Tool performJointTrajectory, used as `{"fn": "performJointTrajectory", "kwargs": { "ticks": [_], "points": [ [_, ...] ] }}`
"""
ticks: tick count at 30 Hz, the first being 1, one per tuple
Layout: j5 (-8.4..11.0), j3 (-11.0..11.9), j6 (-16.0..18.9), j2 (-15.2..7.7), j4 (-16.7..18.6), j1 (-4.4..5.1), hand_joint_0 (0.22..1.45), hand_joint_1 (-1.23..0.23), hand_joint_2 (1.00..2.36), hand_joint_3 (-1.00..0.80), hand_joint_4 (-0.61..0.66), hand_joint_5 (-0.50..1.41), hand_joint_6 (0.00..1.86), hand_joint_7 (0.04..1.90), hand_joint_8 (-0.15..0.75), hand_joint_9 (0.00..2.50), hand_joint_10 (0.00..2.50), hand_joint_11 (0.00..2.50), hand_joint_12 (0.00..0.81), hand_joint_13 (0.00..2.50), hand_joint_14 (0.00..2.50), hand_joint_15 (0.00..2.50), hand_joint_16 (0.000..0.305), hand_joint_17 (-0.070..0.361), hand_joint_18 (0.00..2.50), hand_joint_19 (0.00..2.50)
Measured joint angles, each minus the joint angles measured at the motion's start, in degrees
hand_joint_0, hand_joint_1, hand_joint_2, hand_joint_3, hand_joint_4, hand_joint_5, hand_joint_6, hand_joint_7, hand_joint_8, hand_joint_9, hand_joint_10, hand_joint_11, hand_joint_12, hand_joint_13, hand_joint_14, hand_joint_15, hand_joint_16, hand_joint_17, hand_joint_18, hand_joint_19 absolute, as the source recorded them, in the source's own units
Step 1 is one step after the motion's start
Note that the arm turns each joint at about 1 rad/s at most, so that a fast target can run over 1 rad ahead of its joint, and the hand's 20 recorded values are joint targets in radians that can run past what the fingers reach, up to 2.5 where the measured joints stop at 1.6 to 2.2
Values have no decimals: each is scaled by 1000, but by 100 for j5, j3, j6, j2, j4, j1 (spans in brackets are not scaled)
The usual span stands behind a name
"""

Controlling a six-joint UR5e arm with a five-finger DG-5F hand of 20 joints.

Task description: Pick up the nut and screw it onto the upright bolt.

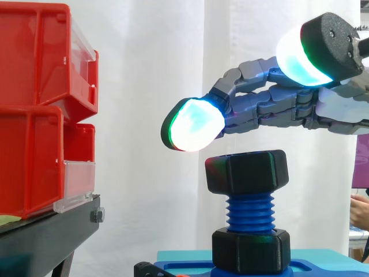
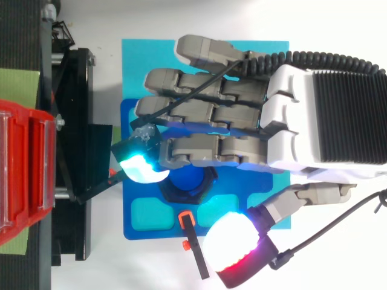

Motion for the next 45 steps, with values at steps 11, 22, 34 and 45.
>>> {"fn": "performJointTrajectory", "kwargs": {
  "ticks": [11,22,34,45],
  "points": [
    [-56,0,1,0,-83,-26,480,-141,1000,-500,121,-174,502,798,208,421,0,0,300,341,0,0,33,75,26,0],
    [-172,0,1,0,-140,-86,491,-191,1000,-500,165,-155,503,880,219,476,0,0,283,400,0,0,29,65,72,0],
    [-301,0,1,0,-145,-178,495,-208,1000,-500,187,-143,503,976,222,487,0,0,274,414,0,0,27,60,83,0],
    [-425,0,0,0,-145,-271,499,-216,1000,-500,190,-131,503,1089,224,503,0,0,265,435,0,0,25,56,94,0]
  ]
}}
